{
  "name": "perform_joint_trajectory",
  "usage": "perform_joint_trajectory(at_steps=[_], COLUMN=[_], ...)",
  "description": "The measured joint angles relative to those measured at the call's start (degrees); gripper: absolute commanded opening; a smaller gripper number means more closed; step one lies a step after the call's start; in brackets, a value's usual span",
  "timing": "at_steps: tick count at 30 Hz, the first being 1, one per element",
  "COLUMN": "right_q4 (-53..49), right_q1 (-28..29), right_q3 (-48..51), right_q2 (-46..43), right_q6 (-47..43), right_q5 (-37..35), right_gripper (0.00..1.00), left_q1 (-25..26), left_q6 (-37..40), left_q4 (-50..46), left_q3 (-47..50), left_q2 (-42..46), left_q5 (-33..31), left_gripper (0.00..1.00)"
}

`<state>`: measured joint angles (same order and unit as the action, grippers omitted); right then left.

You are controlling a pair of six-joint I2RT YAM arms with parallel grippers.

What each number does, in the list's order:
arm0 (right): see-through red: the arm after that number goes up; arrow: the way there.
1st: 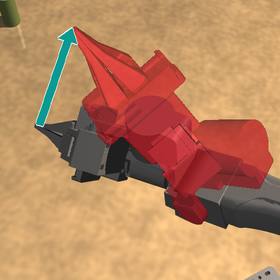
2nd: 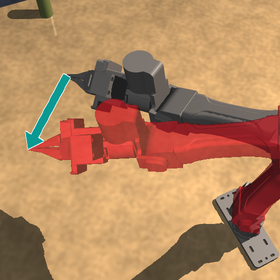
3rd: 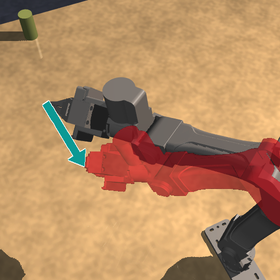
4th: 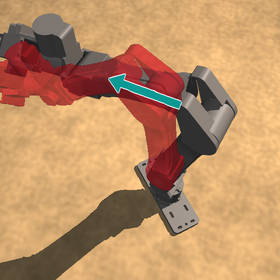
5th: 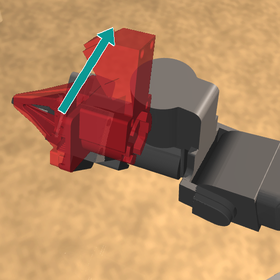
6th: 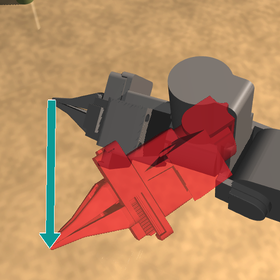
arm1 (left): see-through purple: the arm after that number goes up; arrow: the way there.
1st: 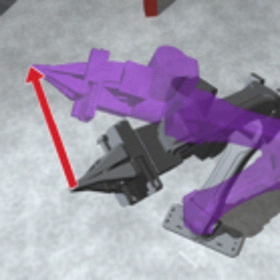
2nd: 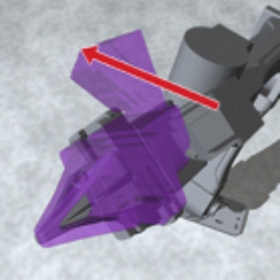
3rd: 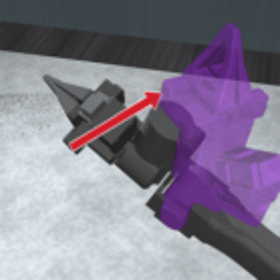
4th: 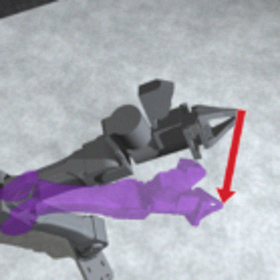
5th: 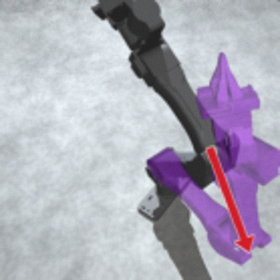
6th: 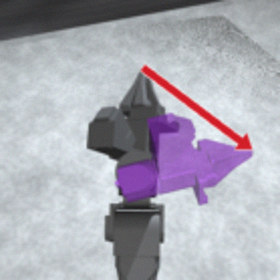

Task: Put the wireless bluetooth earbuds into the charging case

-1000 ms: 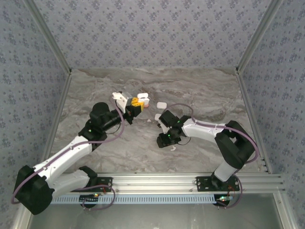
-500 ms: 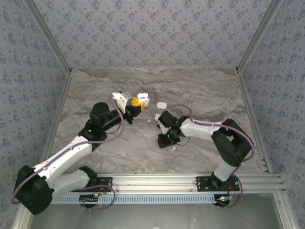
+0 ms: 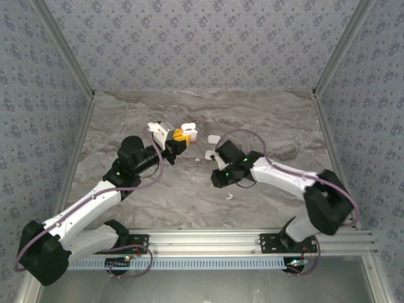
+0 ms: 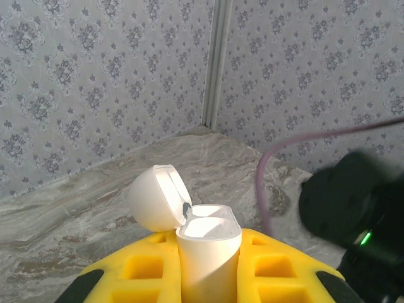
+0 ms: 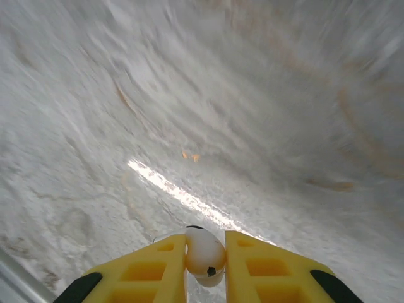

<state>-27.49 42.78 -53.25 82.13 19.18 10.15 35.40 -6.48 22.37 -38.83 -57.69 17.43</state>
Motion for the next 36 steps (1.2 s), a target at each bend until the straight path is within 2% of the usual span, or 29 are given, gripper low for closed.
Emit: perform_joint_trajectory(at_steps=[6, 12, 23, 30, 36], right_q4=[-0.57, 1.29, 4.81, 5.01, 4.98], right_q1=[-3.43, -3.76, 0.66, 3.15, 3.28], right_q3=[-4.87, -11.87, -18.93, -19.5, -19.54], right_q2=[-14.23, -21.42, -18.18, -13.44, -12.96], right_q6=[-6.49, -14.49, -25.29, -27.85, -28.28], right_q5=[-5.14, -6.29, -1.29, -0.2, -0.09], right_gripper=[0.21, 0.21, 0.22, 0.22, 0.22], left_q1=[0.0, 0.0, 1.18, 1.75, 1.75], left_q6=[-0.13, -0.15, 0.98, 2.03, 2.4], left_q4=[0.7, 1.88, 1.38, 0.31, 0.13], left_q3=[0.02, 0.02, -0.13, -1.64, -1.97], left_q2=[0.0, -1.01, -3.63, -4.33, -4.35], left_q5=[2.86, 7.21, 12.76, 13.94, 14.12], left_gripper=[0.0, 0.0, 0.0, 0.0, 0.0])
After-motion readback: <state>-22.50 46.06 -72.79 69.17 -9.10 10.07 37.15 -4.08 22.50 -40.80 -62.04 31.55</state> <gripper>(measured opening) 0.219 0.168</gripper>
